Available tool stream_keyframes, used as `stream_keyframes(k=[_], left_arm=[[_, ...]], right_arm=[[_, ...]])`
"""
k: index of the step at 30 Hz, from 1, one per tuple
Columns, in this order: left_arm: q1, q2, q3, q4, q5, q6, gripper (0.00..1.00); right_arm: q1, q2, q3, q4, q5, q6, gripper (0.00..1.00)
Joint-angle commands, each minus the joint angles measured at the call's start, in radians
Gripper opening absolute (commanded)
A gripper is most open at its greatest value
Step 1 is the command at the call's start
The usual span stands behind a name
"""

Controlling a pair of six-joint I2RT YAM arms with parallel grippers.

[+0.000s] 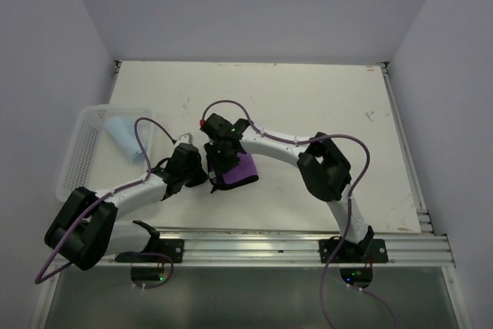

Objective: Roll the towels
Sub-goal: Fold the towel

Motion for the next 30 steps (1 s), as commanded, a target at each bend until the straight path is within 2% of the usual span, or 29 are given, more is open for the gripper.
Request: stream_keyframes(k=[1,12,21,30], left_arm=[[-0.002,-0.004,0.015,0.011,-0.021,0.010,0.00],[-0.001,0.007,0.018,0.017,-0.011,0.011,0.00],[-0.002,0.008,0.020,0.017,-0.009,0.014,0.00],[-0.002,0.007,0.020,0.012,-0.009,0.016,0.00]], right_arm=[[0.008,0.022,0.008,0.010,0.016,0.013,0.34],[0.017,0.074,0.028,-0.008,0.070,0.019,0.34],[0.020,0.082,0.028,-0.027,0.081,0.024,0.13],[0.020,0.039,0.066,-0.045,0.067,0.030,0.04]])
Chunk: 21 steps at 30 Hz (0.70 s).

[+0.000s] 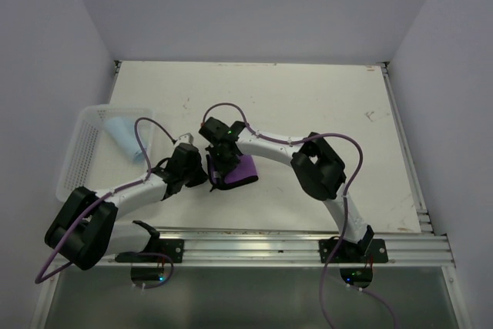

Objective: Roll the towels
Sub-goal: Fold the towel

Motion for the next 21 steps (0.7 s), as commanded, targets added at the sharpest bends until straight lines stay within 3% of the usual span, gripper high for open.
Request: stream_keyframes(k=[1,21], left_arm=[[-0.002,0.006,0.019,0.011,-0.008,0.014,0.00],[-0.002,0.006,0.016,0.012,-0.008,0.014,0.00]], right_arm=[[0.007,-0.028,0.048,-0.016,-0.001,0.011,0.03],[0.016,0.013,0.063,0.019,-0.058,0.023,0.06]])
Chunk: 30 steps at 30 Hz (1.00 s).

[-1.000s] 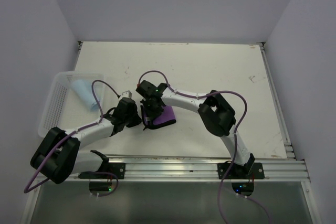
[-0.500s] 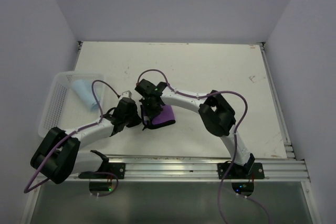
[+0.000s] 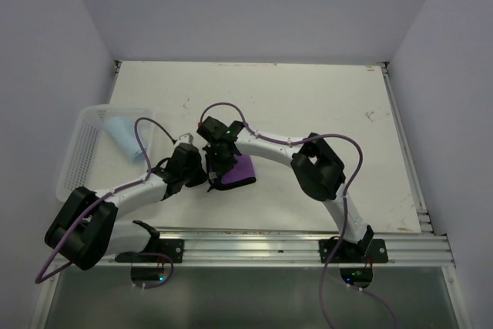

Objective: Roll the towels
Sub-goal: Fold the towel

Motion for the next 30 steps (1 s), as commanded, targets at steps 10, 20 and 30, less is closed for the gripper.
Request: stream_keyframes(k=[10,20,30], left_arm=[[-0.002,-0.018,0.018,-0.005,-0.008,0.026,0.00],[-0.002,-0.073,0.049,-0.063,-0.016,0.034,0.00],[-0.001,-0.130,0.098,-0.153,-0.067,0.045,0.00]], right_arm=[[-0.005,0.010,-0.004,0.058,-0.032,0.015,0.24],[-0.020,-0.103,-0.008,0.052,-0.021,0.009,0.43],[-0.088,-0.250,-0.108,0.092,-0.030,0.023,0.47]])
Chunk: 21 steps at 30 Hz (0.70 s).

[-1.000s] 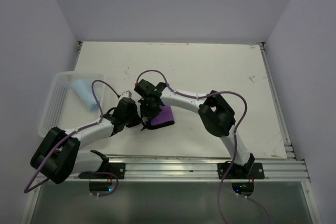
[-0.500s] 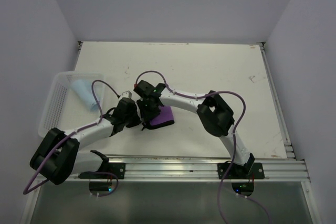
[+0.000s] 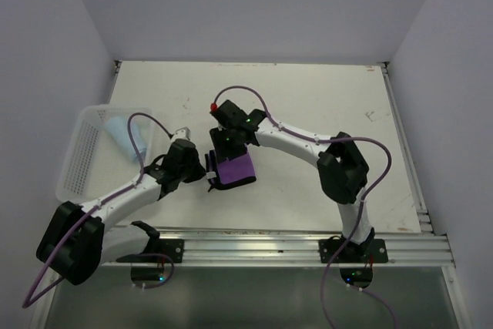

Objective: Roll the towels
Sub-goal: Fold the towel

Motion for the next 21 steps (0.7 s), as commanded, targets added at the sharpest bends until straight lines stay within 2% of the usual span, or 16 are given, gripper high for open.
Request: stream_keyframes(k=[1,3,6,7,9,10,13,16,21], left_arm=[[0.001,-0.022,0.053,-0.062,-0.045,0.029,0.00],[0.007,-0.030,0.070,-0.078,-0.058,0.035,0.00],[0.019,-0.045,0.097,-0.102,-0.071,0.060,0.00],[0.021,-0.049,0.108,-0.106,-0.074,0.072,0.00],[0.022,-0.053,0.140,-0.105,-0.084,0.080,0.00],[0.022,-0.052,0.150,-0.094,-0.075,0.092,0.00],[0.022,-0.013,0.203,-0.025,0.007,0.121,0.00],[0.022,0.049,0.255,0.090,0.108,0.142,0.00],[0.022,0.132,0.295,0.280,0.283,0.155,0.00]], right_arm=[[-0.027,-0.103,-0.039,0.036,-0.002,0.011,0.46],[-0.048,-0.150,-0.082,0.049,0.006,0.014,0.44],[-0.085,-0.213,-0.158,0.081,0.012,0.028,0.33],[-0.093,-0.229,-0.177,0.087,0.013,0.037,0.25],[-0.117,-0.250,-0.229,0.102,0.013,0.045,0.18],[-0.122,-0.271,-0.247,0.110,0.015,0.057,0.12],[-0.142,-0.310,-0.327,0.158,0.015,0.094,0.04],[-0.148,-0.336,-0.402,0.219,0.012,0.143,0.00],[-0.153,-0.382,-0.516,0.326,-0.022,0.220,0.00]])
